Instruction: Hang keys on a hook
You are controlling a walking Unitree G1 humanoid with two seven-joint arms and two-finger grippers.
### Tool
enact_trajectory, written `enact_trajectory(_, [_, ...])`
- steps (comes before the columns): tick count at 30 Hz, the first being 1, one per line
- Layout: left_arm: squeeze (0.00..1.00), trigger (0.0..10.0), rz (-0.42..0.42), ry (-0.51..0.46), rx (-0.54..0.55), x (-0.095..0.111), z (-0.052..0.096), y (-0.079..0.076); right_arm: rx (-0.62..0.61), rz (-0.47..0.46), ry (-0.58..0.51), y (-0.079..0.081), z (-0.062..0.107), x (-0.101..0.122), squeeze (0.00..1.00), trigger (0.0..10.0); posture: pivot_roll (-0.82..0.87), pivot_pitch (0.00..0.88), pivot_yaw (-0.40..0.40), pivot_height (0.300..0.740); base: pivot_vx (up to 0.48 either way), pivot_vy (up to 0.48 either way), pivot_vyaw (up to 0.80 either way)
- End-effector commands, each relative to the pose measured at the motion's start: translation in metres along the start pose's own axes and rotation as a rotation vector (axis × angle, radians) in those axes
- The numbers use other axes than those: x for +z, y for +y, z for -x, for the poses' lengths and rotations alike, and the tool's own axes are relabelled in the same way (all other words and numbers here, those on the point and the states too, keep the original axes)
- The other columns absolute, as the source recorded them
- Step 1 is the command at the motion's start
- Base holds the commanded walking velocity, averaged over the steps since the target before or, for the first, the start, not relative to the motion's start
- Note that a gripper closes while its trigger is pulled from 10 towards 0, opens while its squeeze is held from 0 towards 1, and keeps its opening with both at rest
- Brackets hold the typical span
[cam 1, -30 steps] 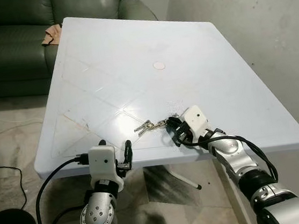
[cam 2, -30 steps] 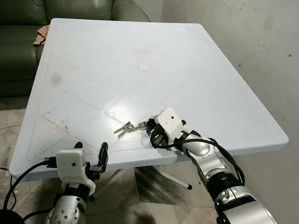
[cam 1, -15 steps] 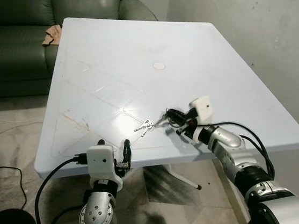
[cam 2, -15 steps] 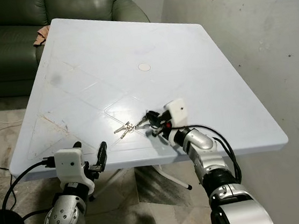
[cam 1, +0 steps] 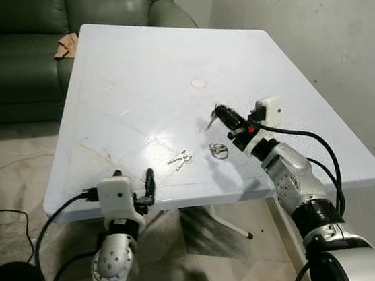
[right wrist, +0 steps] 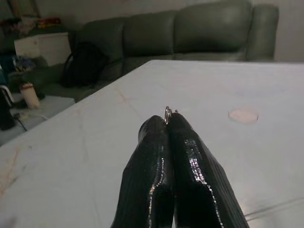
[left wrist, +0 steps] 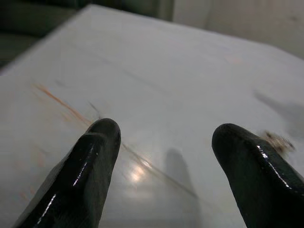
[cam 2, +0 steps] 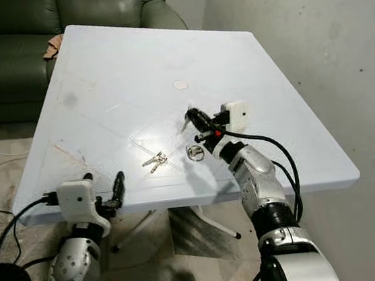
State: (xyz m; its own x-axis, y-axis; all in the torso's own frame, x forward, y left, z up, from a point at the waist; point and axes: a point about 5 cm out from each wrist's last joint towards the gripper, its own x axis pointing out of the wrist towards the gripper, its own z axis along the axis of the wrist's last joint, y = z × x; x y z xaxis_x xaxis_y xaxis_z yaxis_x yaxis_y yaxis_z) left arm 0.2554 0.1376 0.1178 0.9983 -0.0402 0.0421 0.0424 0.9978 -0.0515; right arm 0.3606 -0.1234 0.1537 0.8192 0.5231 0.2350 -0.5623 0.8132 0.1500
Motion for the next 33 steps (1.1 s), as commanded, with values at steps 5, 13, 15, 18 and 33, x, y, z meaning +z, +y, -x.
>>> enact_trajectory(5, [0.00,10.0,0.001,-0.015,0.039,0.004,-0.008,0.014,-0.065,0.085,-0.019,-0.001,0.009,0.005,0.00,10.0,0.02,0.036,-0.149,0.740,0.000,0.000,0.00])
enact_trajectory(13, [0.00,10.0,-0.003,-0.051,0.089,0.015,-0.016,0.041,-0.147,0.182,-0.034,-0.002,0.021,0.013,0.00,10.0,0.00,0.000,-0.116,0.740,0.000,0.000,0.00])
enact_trajectory(15, [0.00,10.0,-0.034,-0.062,0.132,0.017,-0.016,0.047,-0.213,0.168,-0.062,-0.005,0.026,0.016,0.00,10.0,0.00,0.000,-0.113,0.740,0.000,0.000,0.00])
enact_trajectory(18, [0.00,10.0,0.006,-0.058,0.144,0.017,-0.016,0.049,-0.238,0.166,-0.050,-0.006,0.030,0.013,0.00,10.0,0.00,0.000,-0.108,0.740,0.000,0.000,0.00])
enact_trajectory(33, [0.00,10.0,0.063,-0.009,0.239,0.003,-0.005,0.066,-0.390,0.142,0.066,0.004,0.050,-0.013,0.00,10.0,-0.01,0.000,-0.090,0.740,0.000,0.000,0.00])
